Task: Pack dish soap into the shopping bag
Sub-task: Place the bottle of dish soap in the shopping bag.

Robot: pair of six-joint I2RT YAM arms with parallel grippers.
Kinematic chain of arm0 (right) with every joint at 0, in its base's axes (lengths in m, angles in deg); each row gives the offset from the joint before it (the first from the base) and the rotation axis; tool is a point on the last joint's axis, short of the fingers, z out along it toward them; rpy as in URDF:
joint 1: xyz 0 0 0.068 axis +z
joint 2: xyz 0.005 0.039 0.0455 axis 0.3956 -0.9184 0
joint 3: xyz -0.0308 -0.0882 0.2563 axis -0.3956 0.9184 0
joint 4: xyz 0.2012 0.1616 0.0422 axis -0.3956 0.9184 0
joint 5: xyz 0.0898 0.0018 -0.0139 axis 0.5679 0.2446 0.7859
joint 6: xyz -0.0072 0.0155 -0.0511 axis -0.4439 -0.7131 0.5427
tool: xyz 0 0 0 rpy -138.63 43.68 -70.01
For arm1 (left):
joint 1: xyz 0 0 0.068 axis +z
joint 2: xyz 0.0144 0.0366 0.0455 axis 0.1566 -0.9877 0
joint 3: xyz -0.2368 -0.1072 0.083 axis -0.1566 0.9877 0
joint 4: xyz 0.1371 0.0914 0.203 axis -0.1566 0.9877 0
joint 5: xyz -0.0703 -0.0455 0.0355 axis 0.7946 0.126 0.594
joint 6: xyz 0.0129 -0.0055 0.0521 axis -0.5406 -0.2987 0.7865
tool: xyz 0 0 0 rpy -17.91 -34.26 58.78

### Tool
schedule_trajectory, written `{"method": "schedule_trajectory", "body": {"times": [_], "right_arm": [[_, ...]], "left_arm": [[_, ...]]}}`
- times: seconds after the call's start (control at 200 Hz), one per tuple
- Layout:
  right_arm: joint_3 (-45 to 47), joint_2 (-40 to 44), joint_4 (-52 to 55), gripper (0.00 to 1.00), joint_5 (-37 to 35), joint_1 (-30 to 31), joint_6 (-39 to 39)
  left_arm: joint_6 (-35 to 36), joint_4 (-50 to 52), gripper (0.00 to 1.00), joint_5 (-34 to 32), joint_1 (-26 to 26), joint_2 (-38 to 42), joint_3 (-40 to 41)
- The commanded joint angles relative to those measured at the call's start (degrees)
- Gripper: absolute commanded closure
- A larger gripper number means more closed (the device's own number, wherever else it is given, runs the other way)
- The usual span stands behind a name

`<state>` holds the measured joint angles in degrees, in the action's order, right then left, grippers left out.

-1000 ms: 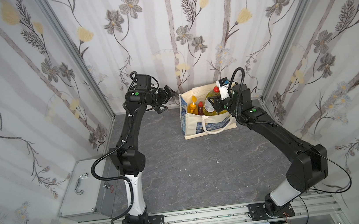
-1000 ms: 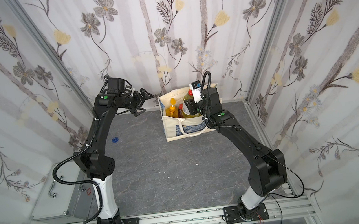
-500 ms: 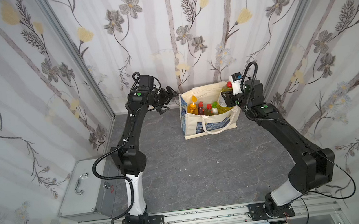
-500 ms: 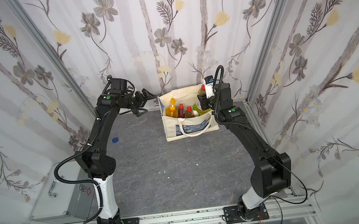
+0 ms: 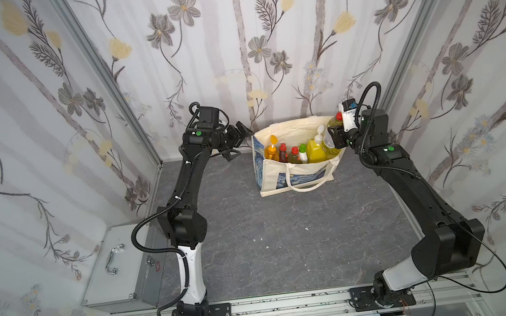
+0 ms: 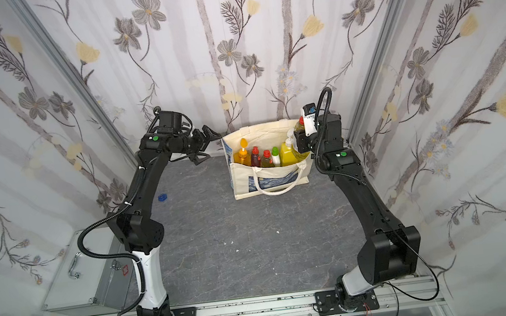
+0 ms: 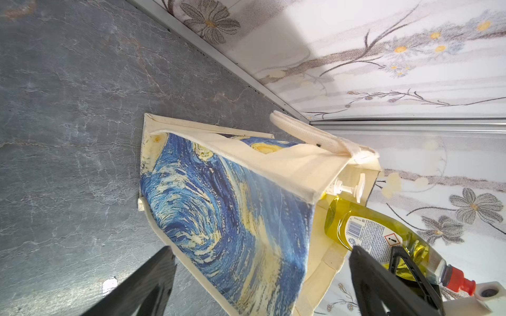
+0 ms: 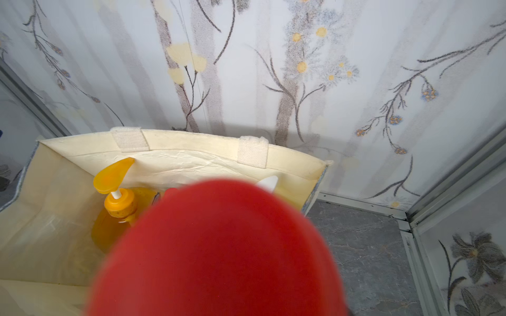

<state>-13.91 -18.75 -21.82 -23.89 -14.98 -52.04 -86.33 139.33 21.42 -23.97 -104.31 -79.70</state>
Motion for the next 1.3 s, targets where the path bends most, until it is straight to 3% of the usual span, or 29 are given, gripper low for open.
{"method": "schedule_trajectory", "body": {"times": [0.0, 0.285, 0.744, 1.294], "right_arm": [[-1.1, 0.3, -4.9, 0.62, -2.3, -1.7, 2.2], [-4.6, -3.0, -6.1, 0.61, -0.4, -5.5, 3.7], [-9.3, -12.4, -9.6, 0.61, 1.9, -5.7, 4.3], [-0.5, -16.5, -16.0, 0.58, 3.2, -4.5, 2.3]], "left_arm": [[-0.6, -1.5, 0.00, -0.8, -0.2, 0.1, 0.1], [-0.8, -1.8, 0.00, -1.2, -0.5, 0.2, 0.2], [-1.1, -2.0, 0.00, -1.9, -0.6, 0.2, 0.3], [-0.5, -0.9, 0.00, -1.8, 0.2, 0.8, 0.7]]}}
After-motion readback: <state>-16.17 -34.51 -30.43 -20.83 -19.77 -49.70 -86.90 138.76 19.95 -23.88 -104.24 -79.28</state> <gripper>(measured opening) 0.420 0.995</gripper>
